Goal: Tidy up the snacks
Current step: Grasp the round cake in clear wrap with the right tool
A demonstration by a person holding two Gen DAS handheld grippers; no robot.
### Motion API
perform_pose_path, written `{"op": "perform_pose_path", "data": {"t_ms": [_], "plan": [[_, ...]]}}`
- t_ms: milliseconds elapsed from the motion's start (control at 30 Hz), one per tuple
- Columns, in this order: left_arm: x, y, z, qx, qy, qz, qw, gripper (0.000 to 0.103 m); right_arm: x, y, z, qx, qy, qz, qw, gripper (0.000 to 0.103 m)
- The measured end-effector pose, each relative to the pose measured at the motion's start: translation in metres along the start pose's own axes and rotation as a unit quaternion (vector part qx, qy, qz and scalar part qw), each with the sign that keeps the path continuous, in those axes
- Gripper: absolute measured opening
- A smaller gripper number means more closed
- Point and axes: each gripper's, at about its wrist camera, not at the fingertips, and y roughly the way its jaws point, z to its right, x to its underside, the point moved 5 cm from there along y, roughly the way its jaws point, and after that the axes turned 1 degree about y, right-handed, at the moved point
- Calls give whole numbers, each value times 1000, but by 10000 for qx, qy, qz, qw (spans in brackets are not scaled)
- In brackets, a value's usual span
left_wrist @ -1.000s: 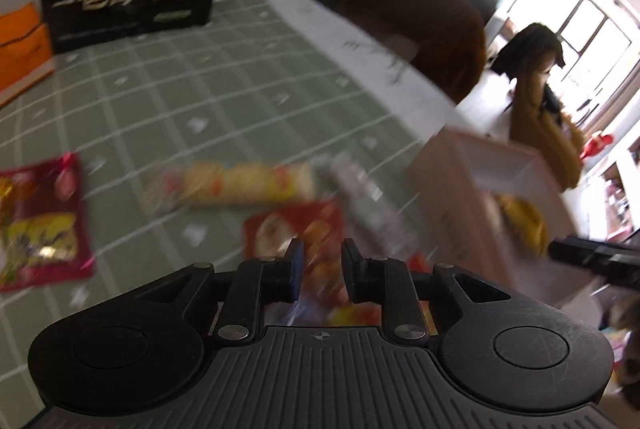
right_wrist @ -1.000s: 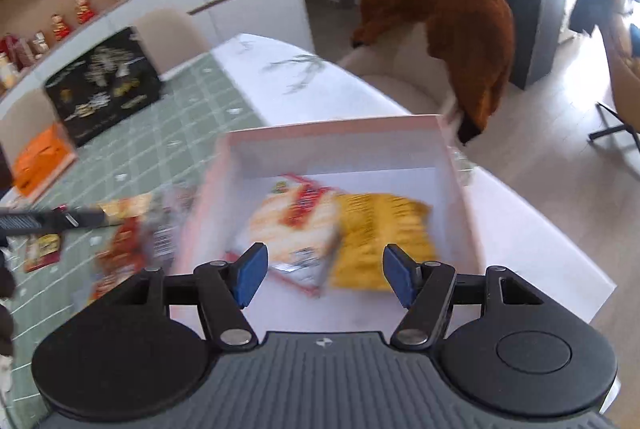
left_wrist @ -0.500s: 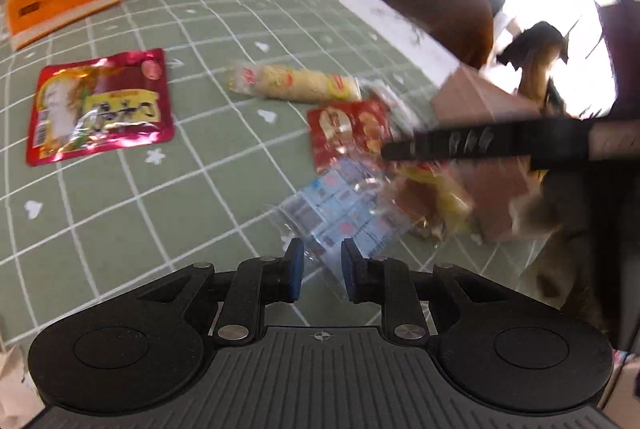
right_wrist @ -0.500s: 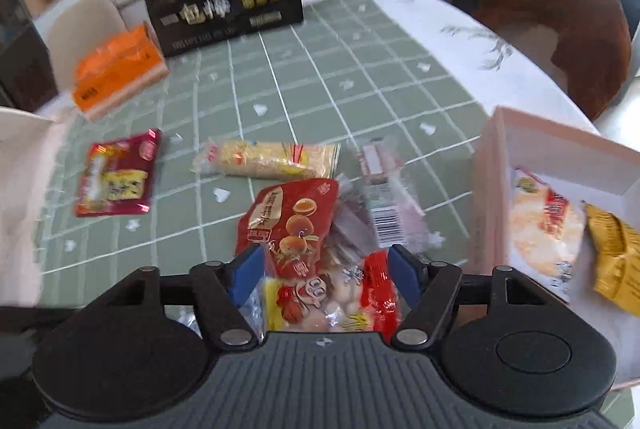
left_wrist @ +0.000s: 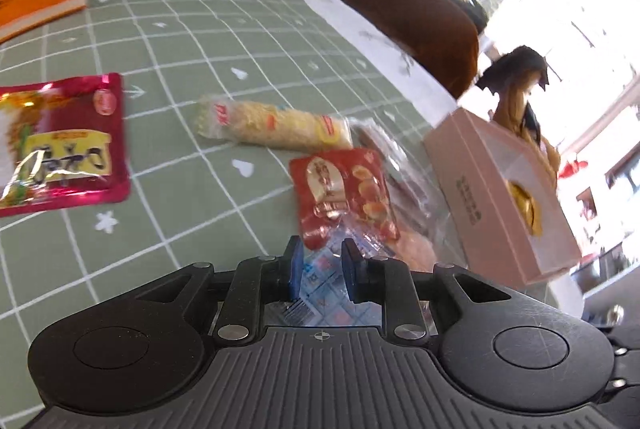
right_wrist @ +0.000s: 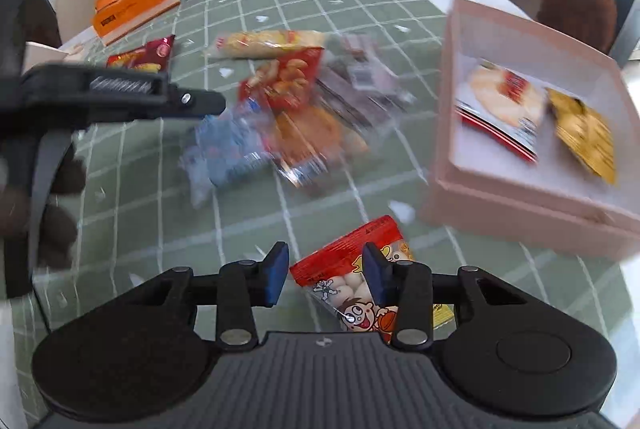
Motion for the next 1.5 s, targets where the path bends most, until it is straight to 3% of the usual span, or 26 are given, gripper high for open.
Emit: {"op": "perform_pose_path", "data": {"t_ms": [133, 233, 433, 500, 567, 700, 833, 933, 967, 1067, 1233, 1367, 1500], "plan": [[17, -1, 16, 82, 548, -204, 9983, 24, 20, -14, 11, 79, -42, 56, 9999, 45], [33, -8, 26, 144, 796, -330, 9962, 24, 26, -21, 19, 15, 167, 173, 9997, 55], [63, -28, 30, 116, 524, -593, 9968, 25, 10, -26, 10, -279, 118, 410, 9987, 56], [69, -36, 28, -32, 277, -623, 9977, 25, -7, -22, -5, -483, -55, 432, 9979, 73], [73, -42, 31, -249, 233, -644, 9973, 25, -25, -12, -19, -585, -217, 473, 9969, 76], [73, -54, 39, -472, 355, -694, 9958, 25, -63, 31, -41, -211, -606, 389, 9972, 76], [72, -64, 42, -423, 330, -622, 9966, 25, -78, 70, -49, 547, -1007, -139, 9933, 76], [71, -67, 44, -360, 294, -578, 9972, 25, -75, 75, -47, 423, -1021, -300, 9934, 76], [71, -68, 45, -351, 291, -569, 9973, 25, -73, 73, -46, 295, -956, -370, 9943, 74], [71, -68, 47, -316, 309, -574, 9974, 25, -64, 62, -42, -25, -837, -477, 9953, 54], [79, -68, 54, -180, 378, -604, 9973, 25, -50, 36, -34, -225, -579, -405, 9972, 52], [88, -68, 68, 197, 521, -581, 9968, 25, -38, -10, -5, -362, -122, -57, 9993, 52], [88, -59, 92, 554, 648, -563, 9948, 25, -17, -45, 33, 47, 160, 273, 9995, 52]]}}
